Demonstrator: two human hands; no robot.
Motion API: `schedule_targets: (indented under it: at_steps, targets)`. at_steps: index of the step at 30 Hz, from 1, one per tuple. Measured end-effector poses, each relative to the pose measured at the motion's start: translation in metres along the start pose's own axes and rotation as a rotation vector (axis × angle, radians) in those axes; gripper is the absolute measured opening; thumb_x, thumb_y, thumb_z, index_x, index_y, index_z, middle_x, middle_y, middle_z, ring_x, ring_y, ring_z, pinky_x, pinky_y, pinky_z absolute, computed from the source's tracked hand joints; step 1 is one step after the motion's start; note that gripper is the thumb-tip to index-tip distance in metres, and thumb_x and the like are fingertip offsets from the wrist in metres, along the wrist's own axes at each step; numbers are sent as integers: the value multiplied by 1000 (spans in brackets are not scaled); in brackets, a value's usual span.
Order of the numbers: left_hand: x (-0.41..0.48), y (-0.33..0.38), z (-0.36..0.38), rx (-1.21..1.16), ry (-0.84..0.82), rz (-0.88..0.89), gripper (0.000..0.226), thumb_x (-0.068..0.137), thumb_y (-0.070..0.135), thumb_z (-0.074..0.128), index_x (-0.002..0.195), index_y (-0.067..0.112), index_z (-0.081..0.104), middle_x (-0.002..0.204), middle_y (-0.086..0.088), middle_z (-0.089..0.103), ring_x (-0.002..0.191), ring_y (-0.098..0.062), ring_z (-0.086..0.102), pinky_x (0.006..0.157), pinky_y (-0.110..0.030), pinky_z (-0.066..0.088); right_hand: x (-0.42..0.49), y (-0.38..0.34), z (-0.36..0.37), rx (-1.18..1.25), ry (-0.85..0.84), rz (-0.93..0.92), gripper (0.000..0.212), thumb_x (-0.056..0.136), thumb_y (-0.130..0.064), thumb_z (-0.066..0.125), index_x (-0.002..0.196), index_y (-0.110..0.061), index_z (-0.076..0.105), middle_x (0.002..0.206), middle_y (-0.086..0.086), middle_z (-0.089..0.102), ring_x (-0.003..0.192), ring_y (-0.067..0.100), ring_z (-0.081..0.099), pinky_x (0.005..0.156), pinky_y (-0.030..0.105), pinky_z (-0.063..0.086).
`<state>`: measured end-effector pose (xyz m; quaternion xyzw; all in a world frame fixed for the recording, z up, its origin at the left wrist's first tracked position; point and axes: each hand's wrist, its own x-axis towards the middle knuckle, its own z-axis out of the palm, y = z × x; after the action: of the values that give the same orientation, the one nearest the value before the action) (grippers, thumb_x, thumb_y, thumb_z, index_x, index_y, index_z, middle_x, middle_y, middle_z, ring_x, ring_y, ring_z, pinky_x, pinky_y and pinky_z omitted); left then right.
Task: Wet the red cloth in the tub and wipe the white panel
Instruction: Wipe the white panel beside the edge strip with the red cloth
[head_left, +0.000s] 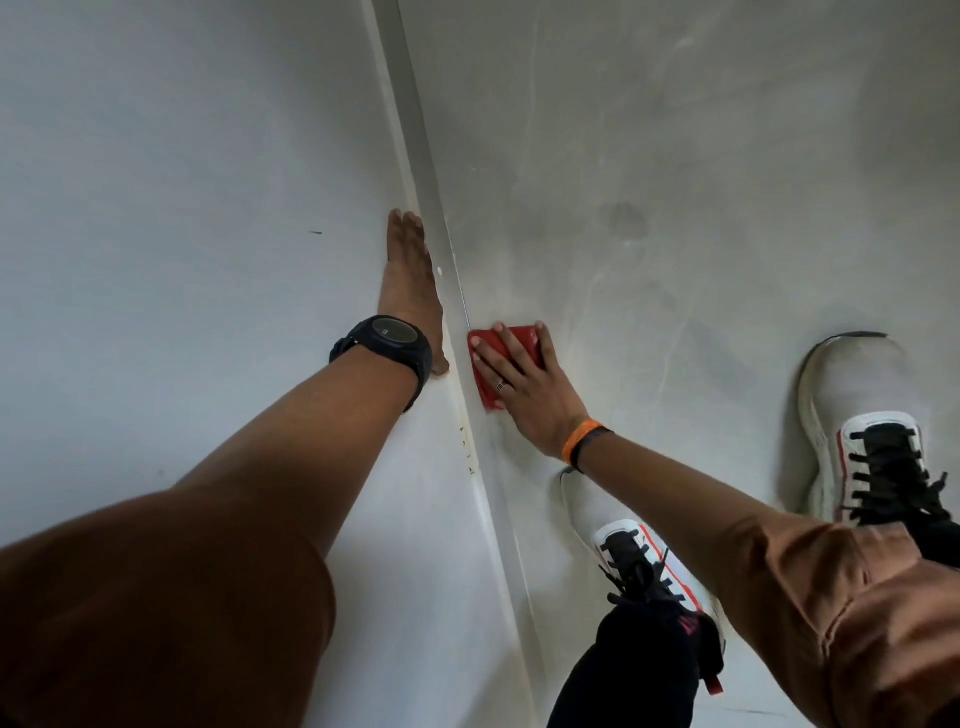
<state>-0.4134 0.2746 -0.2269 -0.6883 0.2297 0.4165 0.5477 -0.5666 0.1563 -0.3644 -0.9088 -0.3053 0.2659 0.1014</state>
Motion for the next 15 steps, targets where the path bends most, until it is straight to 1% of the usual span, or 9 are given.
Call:
schedule_targets:
  at_steps: [2, 4, 6, 8, 9, 11, 13, 15]
  targets:
    - [-1, 1, -1, 7, -3, -2, 133, 75, 98, 33, 161, 2, 2, 165, -32, -2, 154, -49, -3, 123, -66, -2, 14, 10, -7, -24, 17, -22, 76, 99, -35, 44, 160, -19, 2, 169, 3, -5, 155, 36, -8, 120, 69, 9]
    - [0, 3, -1, 19, -6, -2, 132, 75, 97, 32, 161, 1, 1, 165, -33, -2, 153, -50, -3, 122, -67, -2, 49, 22, -25, -13, 65, 44, 76, 97, -36, 45, 160, -19, 6, 170, 3, -1, 155, 36, -5, 119, 70, 9]
    - [1, 6, -2, 28, -11, -3, 131, 77, 96, 31, 161, 0, 2, 164, -33, -1, 153, -51, -4, 122, -68, -2, 97, 40, -56, 60, 126, 103, 73, 99, -37, 44, 160, -20, 9, 170, 2, 1, 155, 36, -3, 119, 72, 3]
    - [4, 9, -2, 31, -19, -8, 129, 78, 95, 31, 161, 0, 3, 164, -33, 0, 153, -52, -4, 121, -69, -3, 137, 64, -91, 117, 120, 120, 70, 101, -39, 42, 160, -20, 10, 170, 0, 1, 155, 36, -4, 119, 71, -1]
    - [5, 9, -1, 30, -18, -12, 128, 78, 95, 31, 161, 1, 3, 164, -34, 0, 152, -52, -4, 121, -70, -3, 149, 72, -103, 107, 104, 129, 69, 102, -40, 41, 160, -21, 9, 170, 0, -1, 155, 35, -6, 119, 71, -1]
    - [7, 10, 2, 22, -10, -18, 129, 77, 96, 30, 161, 1, 2, 164, -34, -1, 152, -53, -5, 121, -70, -4, 158, 77, -108, 70, 76, 142, 69, 102, -40, 41, 160, -21, 8, 170, 0, -2, 155, 35, -7, 120, 70, 1]
    - [7, 11, 3, 17, -10, -21, 131, 76, 96, 30, 161, 0, 2, 164, -35, -2, 152, -53, -5, 121, -70, -4, 145, 66, -97, 95, 92, 123, 67, 101, -34, 41, 160, -18, 12, 170, 2, 1, 155, 37, -3, 118, 72, 2]
    - [5, 11, 1, 17, -11, -26, 133, 75, 96, 31, 161, -1, 2, 163, -36, -2, 152, -53, -5, 121, -70, -4, 115, 48, -76, 109, 82, 100, 67, 97, -29, 31, 160, -16, 13, 170, 3, 2, 154, 39, -1, 118, 73, 4]
